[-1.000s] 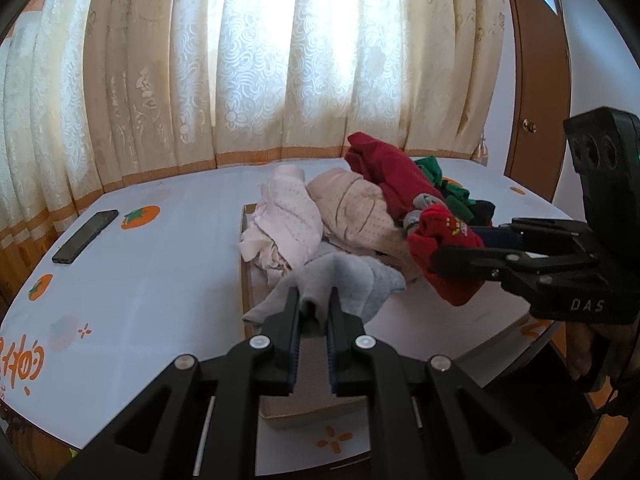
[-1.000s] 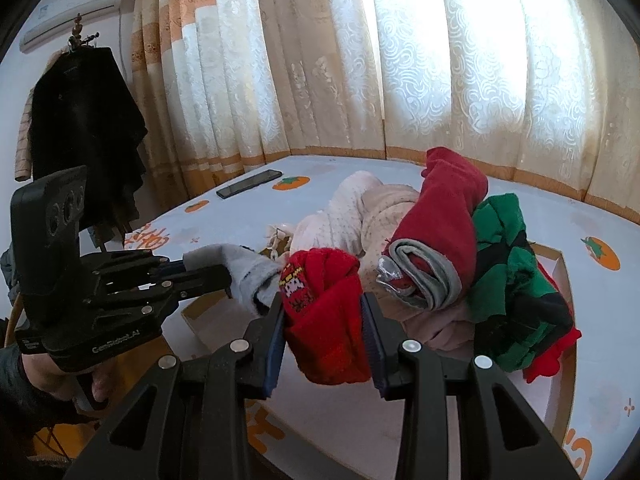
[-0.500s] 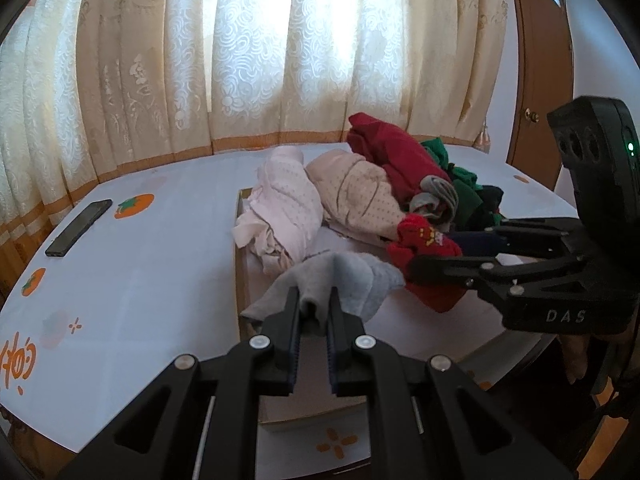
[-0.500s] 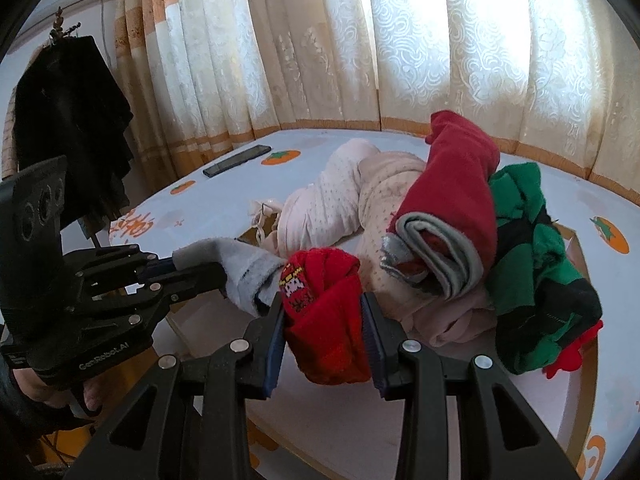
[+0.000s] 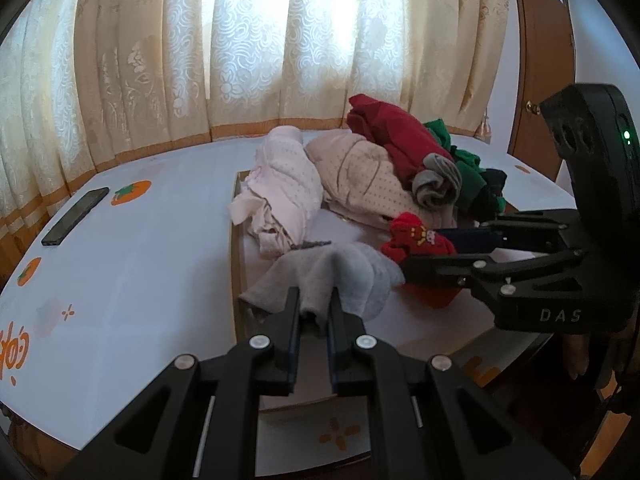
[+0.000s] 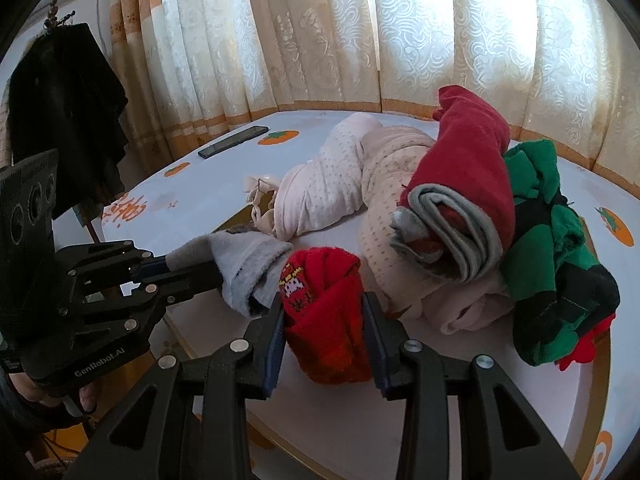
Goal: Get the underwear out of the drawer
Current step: 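Carry both held socks over the cardboard tray, then open both grippers to drop the white and red socks into the tray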
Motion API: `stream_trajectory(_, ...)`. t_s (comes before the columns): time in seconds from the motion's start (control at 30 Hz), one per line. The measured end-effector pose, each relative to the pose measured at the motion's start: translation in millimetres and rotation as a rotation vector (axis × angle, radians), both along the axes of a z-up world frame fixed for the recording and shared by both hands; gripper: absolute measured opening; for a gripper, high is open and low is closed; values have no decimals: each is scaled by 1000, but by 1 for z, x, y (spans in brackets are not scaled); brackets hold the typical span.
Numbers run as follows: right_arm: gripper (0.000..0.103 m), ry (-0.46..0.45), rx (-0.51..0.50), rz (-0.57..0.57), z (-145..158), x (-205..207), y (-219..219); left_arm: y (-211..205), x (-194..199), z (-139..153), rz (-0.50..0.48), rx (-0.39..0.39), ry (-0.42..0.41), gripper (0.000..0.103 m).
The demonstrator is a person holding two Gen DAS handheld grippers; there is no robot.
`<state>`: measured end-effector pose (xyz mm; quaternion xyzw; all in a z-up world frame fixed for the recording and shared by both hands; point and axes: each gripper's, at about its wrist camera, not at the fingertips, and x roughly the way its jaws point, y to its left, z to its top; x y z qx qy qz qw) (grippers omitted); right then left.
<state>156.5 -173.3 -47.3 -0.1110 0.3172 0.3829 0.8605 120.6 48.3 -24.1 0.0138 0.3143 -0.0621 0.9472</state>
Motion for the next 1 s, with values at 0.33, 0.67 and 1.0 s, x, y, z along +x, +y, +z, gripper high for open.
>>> stream_trajectory(0.33,40,1,12,-2,0,-2,0,-1,-1,0,0,3,1,13)
stream_trajectory(0.67,54,-11,29,-5,2,-9,-3,0,-9,5,5,-13,-15,23)
stream_trajectory(1.0,60,-18,42,-12,6,-17,-10,-3,-26,15,14,-27,-55,47)
